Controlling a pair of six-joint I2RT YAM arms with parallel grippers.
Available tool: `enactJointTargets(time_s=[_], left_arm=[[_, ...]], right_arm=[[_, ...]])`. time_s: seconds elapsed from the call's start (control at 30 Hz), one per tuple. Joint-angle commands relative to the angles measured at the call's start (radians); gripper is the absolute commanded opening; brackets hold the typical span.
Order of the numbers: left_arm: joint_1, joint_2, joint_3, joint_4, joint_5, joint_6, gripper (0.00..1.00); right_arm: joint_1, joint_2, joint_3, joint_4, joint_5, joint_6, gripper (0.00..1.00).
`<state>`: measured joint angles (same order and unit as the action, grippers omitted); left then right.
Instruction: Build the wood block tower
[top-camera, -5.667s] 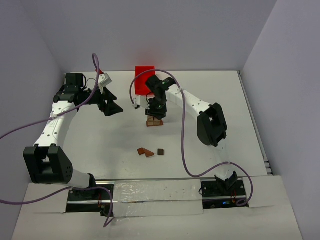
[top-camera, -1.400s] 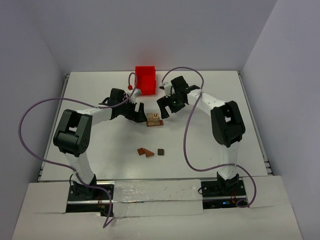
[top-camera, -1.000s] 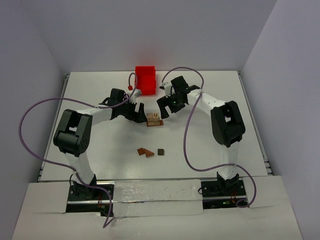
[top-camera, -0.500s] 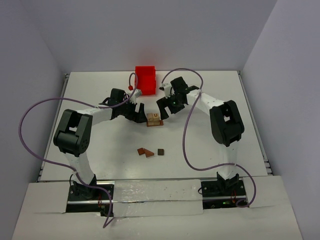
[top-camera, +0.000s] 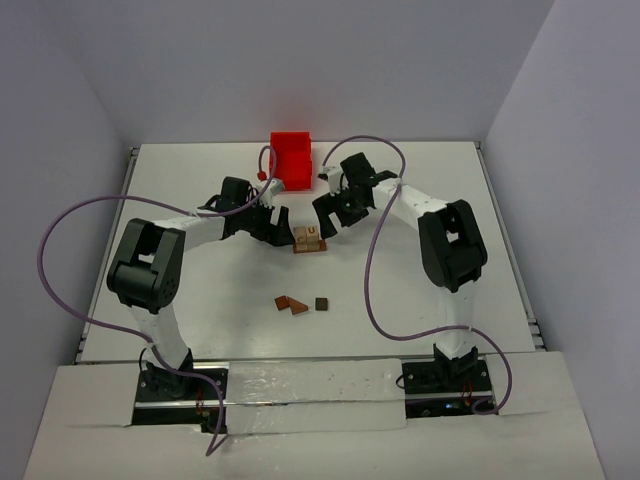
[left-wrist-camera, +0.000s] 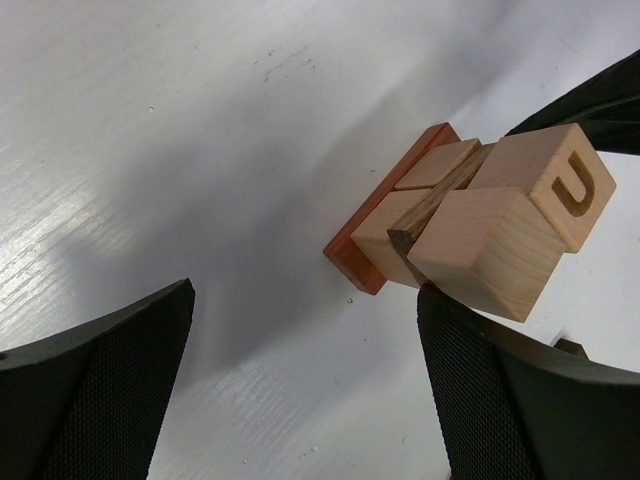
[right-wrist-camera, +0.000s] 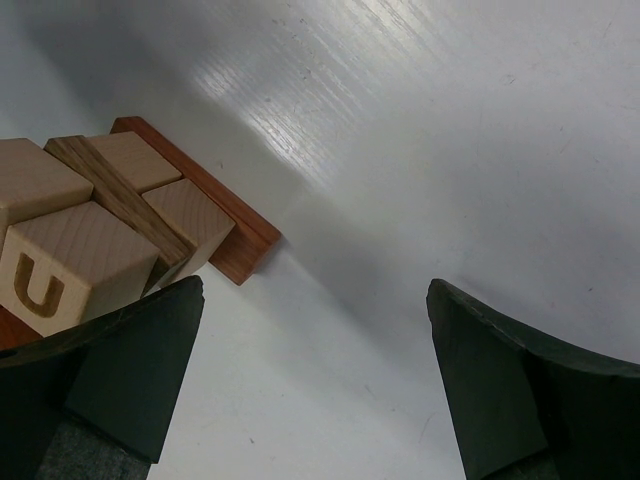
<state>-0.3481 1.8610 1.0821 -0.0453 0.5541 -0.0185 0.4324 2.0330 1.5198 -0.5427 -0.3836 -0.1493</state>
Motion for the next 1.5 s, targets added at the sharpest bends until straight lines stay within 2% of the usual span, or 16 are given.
enactJointTargets(time_s=[0.0, 1.47], left_arm=[[-0.009, -0.008, 0.041, -0.002, 0.025, 0.008, 0.97], [-0.009, -0.046, 0.032, -0.004, 0.005, 0.038, 0.95]], right_arm=[[0.008, 0.012, 0.053, 0.0, -0.009, 0.01, 1.0], [0.006, 0.013, 0.057, -0.003, -0.015, 0.008, 1.0]])
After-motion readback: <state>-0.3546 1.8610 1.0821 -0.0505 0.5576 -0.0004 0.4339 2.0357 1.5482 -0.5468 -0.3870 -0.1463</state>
